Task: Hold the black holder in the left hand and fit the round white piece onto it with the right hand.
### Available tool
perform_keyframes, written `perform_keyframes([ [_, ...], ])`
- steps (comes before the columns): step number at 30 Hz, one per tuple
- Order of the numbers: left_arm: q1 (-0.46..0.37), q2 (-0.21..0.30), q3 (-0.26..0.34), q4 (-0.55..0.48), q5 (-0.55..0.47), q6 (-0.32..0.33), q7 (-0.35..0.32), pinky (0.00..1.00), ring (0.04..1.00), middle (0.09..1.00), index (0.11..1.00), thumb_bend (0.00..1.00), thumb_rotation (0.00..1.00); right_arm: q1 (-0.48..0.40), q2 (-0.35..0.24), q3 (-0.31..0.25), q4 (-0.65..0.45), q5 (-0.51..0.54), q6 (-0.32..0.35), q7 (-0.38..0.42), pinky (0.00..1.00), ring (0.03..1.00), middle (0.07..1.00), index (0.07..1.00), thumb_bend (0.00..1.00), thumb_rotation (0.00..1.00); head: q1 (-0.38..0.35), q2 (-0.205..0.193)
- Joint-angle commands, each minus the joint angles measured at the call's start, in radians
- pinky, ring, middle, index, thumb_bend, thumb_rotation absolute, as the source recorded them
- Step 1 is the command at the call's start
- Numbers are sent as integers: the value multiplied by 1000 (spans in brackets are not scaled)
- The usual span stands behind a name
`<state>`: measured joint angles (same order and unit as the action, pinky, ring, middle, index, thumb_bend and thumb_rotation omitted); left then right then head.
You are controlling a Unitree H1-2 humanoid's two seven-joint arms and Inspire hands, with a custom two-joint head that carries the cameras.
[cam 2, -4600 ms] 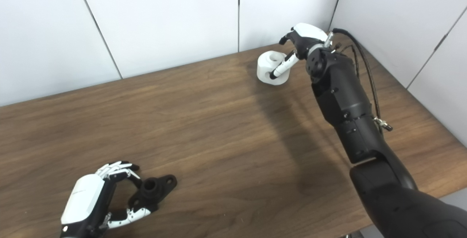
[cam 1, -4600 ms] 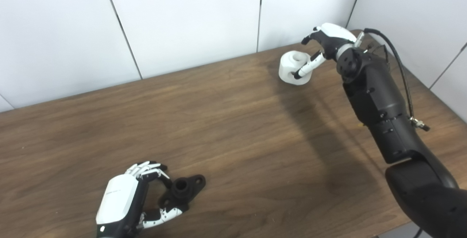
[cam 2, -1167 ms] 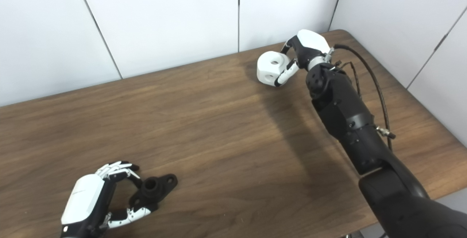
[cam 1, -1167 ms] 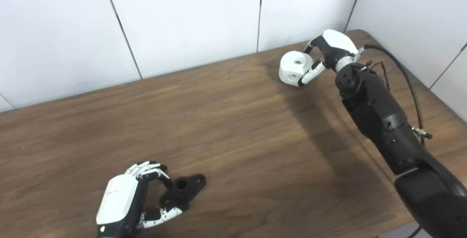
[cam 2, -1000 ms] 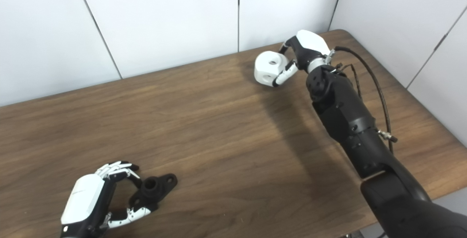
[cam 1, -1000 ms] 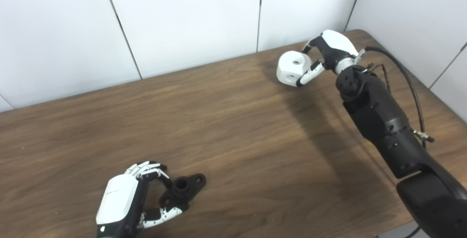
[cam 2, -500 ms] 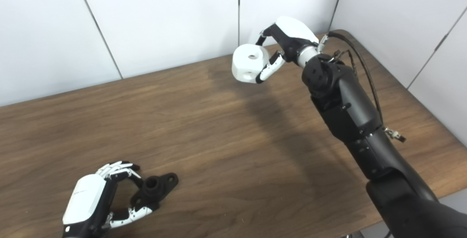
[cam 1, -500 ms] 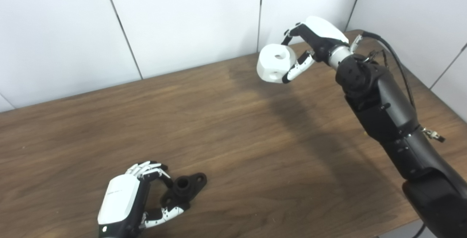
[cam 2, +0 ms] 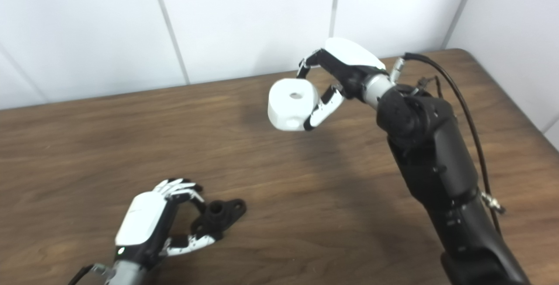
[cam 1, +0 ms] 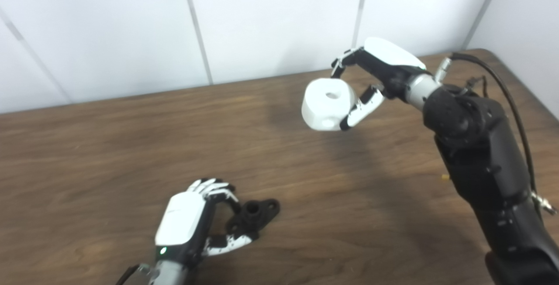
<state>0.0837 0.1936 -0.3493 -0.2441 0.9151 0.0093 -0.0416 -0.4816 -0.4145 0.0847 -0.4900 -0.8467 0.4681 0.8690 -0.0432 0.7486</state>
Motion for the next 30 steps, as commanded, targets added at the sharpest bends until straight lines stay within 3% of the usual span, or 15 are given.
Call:
perform_keyframes([
  [1, -8, -8, -22, 14, 33, -3, -1, 912, 860, 768, 487, 518, 43, -24, 6, -19, -51, -14, 1, 11, 1000, 965, 842, 481, 526, 140, 5, 2],
  [10, -16, -24, -43, 27, 50, 11, 11, 917, 867, 778, 487, 518, 43, 17, 69, 25, -115, 0, 1, 54, 1000, 978, 866, 482, 525, 138, 47, 14],
  [18, -23, -28, -52, 28, 52, 18, 10, 921, 868, 778, 488, 518, 44, 46, 124, 102, -118, -1, -1, 44, 1000, 972, 865, 480, 526, 140, 48, 26],
  [30, -37, -31, -64, 29, 66, 37, -2, 929, 873, 781, 488, 518, 45, 72, 157, 150, -124, -2, -1, 53, 1000, 977, 865, 481, 526, 139, 48, 38],
])
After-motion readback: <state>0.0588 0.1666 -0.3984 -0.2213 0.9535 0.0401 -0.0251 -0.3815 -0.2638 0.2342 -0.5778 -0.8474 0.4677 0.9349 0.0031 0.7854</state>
